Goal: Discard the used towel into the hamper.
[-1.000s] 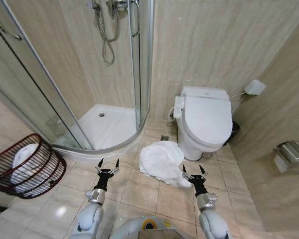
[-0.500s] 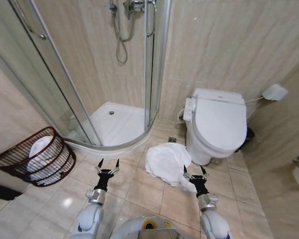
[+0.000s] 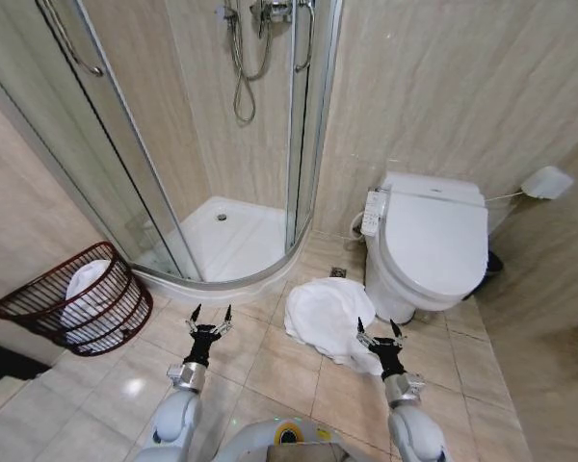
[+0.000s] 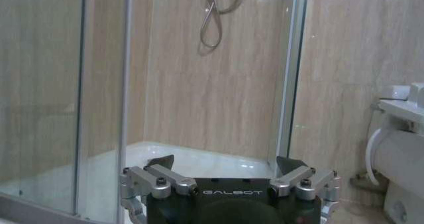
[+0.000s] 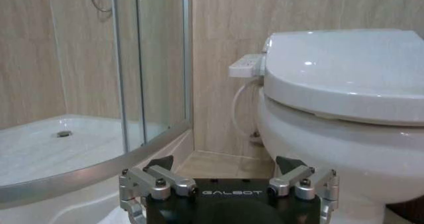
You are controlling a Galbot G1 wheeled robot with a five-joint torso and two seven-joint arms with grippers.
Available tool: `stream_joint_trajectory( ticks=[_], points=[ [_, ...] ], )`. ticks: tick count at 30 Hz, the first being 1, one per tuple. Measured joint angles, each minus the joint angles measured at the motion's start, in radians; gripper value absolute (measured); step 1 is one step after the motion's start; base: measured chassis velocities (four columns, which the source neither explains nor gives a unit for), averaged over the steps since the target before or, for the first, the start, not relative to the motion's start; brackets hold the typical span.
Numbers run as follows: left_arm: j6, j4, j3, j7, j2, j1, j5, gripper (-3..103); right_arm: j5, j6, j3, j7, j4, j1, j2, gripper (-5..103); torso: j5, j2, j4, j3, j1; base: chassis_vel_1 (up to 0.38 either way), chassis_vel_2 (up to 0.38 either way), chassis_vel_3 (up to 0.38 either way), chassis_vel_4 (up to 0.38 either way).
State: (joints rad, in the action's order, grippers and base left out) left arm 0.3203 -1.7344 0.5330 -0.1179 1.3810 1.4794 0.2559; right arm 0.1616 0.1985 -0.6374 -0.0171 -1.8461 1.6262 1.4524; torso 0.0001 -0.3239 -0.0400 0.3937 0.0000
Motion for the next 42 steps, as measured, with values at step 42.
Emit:
stream_joint_trajectory(
  ticks=[42],
  points=[
    [-0.007,-0.026,0.009,-0.001,-0.001,0.011,0.004,100,-0.002,-0.018,-0.007,0.010,0.034,-0.025,-0.014,100,-0.0001,0.000,0.0001,0.000,0.000,-0.067,0.070,0.066,-0.066]
  ],
)
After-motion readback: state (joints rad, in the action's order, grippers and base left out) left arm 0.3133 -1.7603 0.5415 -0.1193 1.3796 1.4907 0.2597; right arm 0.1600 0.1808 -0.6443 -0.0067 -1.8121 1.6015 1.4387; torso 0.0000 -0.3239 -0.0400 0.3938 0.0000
